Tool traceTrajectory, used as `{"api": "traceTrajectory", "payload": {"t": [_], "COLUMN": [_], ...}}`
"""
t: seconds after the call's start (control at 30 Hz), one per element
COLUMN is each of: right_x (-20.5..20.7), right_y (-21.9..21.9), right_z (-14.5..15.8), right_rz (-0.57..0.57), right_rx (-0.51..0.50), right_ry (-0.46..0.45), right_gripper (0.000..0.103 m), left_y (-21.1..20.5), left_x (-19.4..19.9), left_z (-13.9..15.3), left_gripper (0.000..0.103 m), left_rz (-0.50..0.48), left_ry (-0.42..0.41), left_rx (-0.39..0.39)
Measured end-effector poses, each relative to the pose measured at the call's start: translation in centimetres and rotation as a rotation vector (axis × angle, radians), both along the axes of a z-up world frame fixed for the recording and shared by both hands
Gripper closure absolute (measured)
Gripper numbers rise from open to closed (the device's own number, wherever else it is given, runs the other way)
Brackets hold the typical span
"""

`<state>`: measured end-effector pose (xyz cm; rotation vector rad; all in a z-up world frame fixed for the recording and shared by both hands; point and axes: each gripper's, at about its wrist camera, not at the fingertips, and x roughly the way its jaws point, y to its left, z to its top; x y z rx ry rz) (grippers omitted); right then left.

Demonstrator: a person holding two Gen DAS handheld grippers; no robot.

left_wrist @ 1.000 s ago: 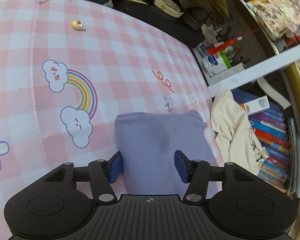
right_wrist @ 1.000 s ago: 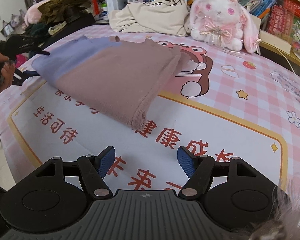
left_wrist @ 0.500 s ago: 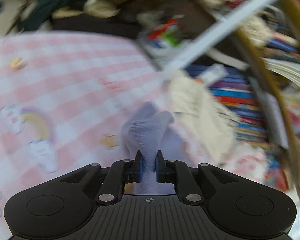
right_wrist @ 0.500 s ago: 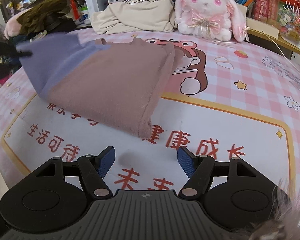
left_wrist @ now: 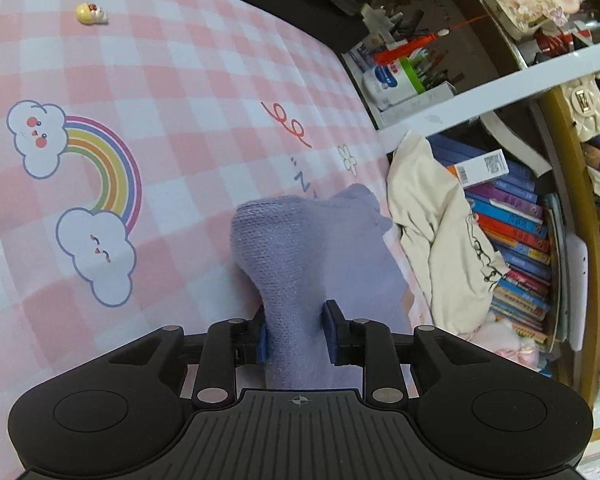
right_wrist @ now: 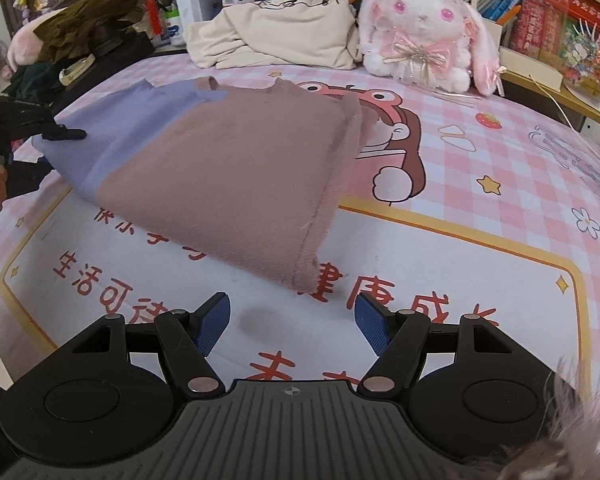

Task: Fold clothes
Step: 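Grasp the lavender side edge with the left gripper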

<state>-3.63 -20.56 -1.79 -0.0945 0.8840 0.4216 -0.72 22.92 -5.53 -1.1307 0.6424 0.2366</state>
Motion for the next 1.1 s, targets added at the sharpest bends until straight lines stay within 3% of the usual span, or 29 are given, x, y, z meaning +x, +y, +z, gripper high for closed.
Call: {"api": "traceTrajectory", "payload": {"t": [0.27, 0.47, 0.57, 0.6, 0.7, 1.0, 1.1], "right_x": [-0.2, 2.6, 3.9, 4.1, 4.3, 4.4, 4.5], "right_y": [-0.8, -1.4, -1.4, -1.4, -1.3, 0.0, -0.1], "right_z": [1.3, 2.2, 2.0, 1.8, 1.1, -0.6, -0.7], "right_rz": [-0.017, -0.1, -0.145, -0.151, -0.148, -0.08, -0.057], "right_rx": [0.069, 0.156, 0.154, 0.153, 0.165, 0.157, 0.156], "right_ry": [-0.082, -0.085, -0.066, -0.056, -0.022, 0.024, 0.027], "right_gripper": [0.036, 0.036, 0.043, 0.053, 0.066, 0.075, 0.076], "left_y": [0.2, 0.5, 1.1, 1.4, 2.6, 3.6, 3.1], "left_x": [0.1, 0.4, 0.1, -0.1, -0.7, -1.4, -1.3], "left_z": [-0.1, 0.6, 1.0, 1.1, 1.3, 1.0, 1.4], "left_gripper": [0.086, 0.09, 0.09, 0.09, 0.091, 0.09, 0.09], "left_rz": [-0.009, -0.048, -0.042, -0.034, -0.008, -0.006, -0.017], "left_ry": [0.005, 0.022, 0.02, 0.02, 0.022, 0.034, 0.032], "left_rx": [0.002, 0.034, 0.046, 0.048, 0.051, 0.044, 0.091]}}
